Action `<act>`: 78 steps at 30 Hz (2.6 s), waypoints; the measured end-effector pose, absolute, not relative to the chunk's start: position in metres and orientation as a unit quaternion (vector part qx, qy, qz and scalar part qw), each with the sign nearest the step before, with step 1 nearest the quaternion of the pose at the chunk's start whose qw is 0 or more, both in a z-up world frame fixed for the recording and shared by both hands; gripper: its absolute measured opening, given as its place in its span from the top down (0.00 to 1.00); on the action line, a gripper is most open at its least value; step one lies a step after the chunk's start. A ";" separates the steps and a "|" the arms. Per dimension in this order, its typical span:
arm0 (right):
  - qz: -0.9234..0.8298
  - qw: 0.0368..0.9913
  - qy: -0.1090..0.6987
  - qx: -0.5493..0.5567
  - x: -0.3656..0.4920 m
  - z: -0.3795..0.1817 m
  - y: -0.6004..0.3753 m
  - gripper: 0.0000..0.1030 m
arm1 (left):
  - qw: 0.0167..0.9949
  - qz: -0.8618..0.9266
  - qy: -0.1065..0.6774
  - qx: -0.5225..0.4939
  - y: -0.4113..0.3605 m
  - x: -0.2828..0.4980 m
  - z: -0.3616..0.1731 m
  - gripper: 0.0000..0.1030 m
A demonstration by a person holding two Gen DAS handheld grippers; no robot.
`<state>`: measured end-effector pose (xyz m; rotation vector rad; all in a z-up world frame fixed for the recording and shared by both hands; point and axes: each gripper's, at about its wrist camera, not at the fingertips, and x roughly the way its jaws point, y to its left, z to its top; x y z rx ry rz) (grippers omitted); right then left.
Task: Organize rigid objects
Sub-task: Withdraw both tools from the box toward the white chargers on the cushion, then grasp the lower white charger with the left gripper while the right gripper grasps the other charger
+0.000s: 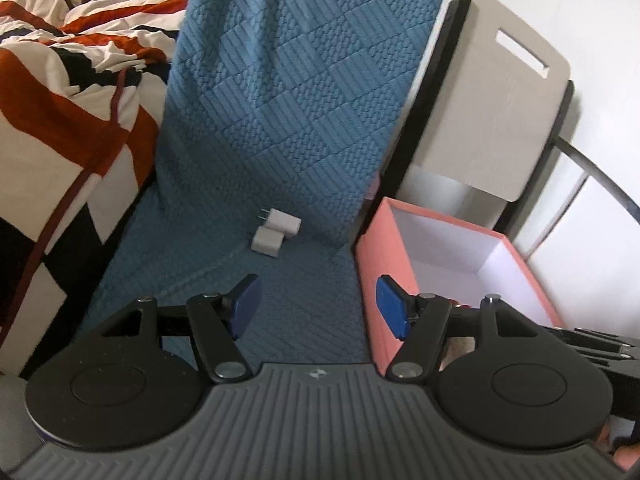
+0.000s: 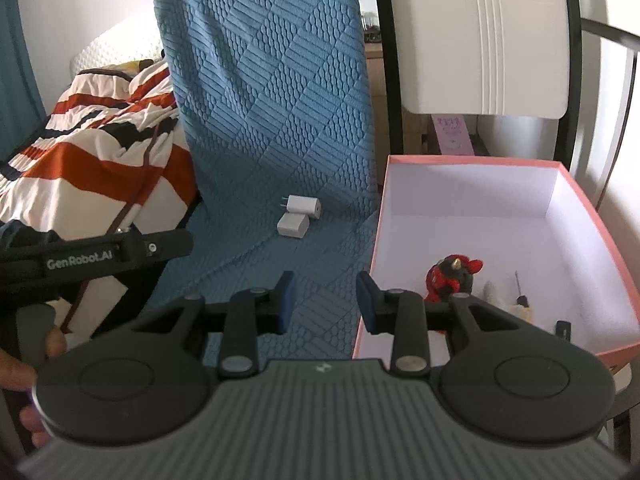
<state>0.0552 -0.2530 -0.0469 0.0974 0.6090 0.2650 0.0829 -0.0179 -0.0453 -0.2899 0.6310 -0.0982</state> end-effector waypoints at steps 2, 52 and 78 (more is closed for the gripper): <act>0.131 0.944 0.300 0.052 0.060 -0.052 -0.252 0.65 | 0.938 -0.050 0.312 -0.142 -0.014 0.087 -0.050 0.33; 0.213 0.874 0.417 0.127 0.365 -0.161 -0.175 0.39 | 0.903 -0.128 0.399 -0.094 0.022 0.352 -0.199 0.34; 0.243 0.833 0.467 0.171 0.413 -0.187 -0.173 0.40 | 0.905 -0.137 0.397 -0.073 0.017 0.392 -0.221 0.34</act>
